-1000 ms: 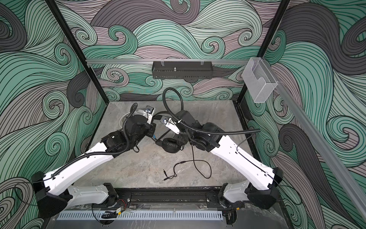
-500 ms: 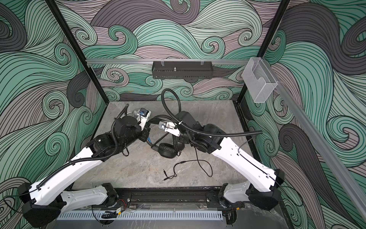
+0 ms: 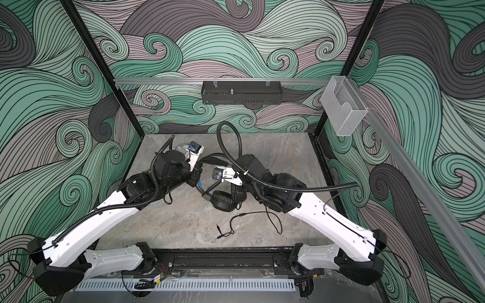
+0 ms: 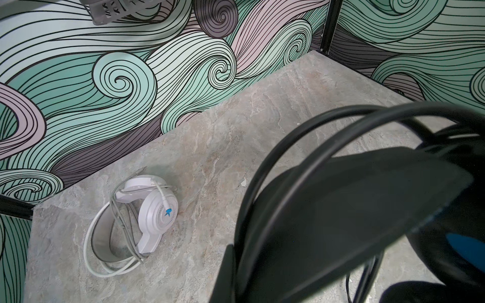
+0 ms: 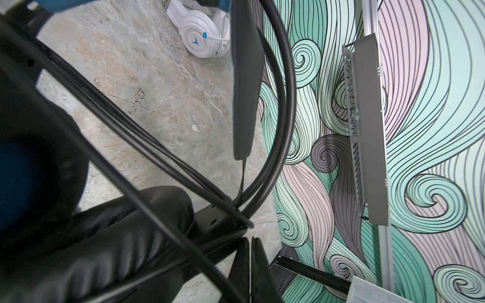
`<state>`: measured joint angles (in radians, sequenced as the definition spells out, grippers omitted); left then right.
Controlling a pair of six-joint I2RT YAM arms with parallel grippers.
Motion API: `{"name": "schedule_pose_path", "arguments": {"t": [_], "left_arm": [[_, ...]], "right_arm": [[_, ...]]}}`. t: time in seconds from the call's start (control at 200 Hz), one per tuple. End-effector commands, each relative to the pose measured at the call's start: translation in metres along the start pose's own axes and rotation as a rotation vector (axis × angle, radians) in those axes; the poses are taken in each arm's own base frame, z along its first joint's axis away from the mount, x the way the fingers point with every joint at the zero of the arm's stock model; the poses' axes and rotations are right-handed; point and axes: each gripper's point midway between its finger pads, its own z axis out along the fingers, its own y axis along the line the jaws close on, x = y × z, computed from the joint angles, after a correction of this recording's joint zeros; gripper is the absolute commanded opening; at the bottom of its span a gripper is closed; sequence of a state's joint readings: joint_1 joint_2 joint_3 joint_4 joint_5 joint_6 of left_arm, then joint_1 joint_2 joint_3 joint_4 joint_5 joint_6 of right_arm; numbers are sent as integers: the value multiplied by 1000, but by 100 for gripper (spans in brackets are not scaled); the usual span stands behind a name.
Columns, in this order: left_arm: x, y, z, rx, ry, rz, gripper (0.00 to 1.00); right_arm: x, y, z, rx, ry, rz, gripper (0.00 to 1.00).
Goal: Wrap the headphones
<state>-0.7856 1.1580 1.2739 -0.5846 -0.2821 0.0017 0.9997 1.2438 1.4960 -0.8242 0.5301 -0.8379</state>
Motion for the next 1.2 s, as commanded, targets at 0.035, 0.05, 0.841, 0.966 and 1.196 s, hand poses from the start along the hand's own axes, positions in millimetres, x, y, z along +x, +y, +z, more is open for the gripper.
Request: {"name": "schedule_pose_path", "arguments": {"t": [0.035, 0.05, 0.841, 0.966, 1.196], "left_arm": [[6, -5, -11, 47, 39, 91, 0], [6, -5, -12, 48, 37, 92, 0], [-35, -13, -47, 151, -105, -26, 0], [-53, -14, -57, 174, -135, -44, 0], [-85, -12, -85, 209, -211, -90, 0]], "right_arm": [[21, -38, -11, 165, 71, 67, 11], [21, -39, -11, 163, 68, 73, 11], [81, -34, 24, 135, -18, 660, 11], [64, -34, 35, 100, -144, 718, 17], [33, -38, 36, 49, -360, 838, 24]]}}
